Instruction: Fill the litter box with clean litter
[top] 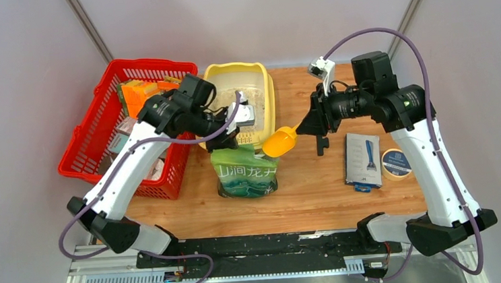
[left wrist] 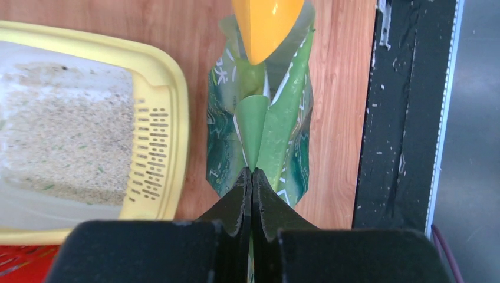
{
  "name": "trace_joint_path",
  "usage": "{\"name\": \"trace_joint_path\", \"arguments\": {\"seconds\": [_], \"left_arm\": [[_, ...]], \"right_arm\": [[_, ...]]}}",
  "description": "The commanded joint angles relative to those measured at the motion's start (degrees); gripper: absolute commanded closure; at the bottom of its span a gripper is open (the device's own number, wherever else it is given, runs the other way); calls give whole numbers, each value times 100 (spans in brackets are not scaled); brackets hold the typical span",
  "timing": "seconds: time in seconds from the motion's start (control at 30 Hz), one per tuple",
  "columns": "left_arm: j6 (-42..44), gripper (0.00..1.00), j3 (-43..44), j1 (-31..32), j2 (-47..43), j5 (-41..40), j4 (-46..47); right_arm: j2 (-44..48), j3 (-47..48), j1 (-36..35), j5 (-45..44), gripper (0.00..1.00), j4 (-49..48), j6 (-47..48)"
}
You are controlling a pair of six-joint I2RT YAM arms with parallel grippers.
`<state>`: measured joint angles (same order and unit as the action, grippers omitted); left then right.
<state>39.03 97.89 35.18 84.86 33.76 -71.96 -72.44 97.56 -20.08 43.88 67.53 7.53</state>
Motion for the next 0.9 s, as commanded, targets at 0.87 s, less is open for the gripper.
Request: {"name": "trace_joint_path", "arguments": {"seconds": [0.87], "left_arm": [[-3049, 100, -1403, -2, -2043, -949, 2766]], "right_arm": [[-1298, 897, -1508, -2962, 100, 700, -1728]]}}
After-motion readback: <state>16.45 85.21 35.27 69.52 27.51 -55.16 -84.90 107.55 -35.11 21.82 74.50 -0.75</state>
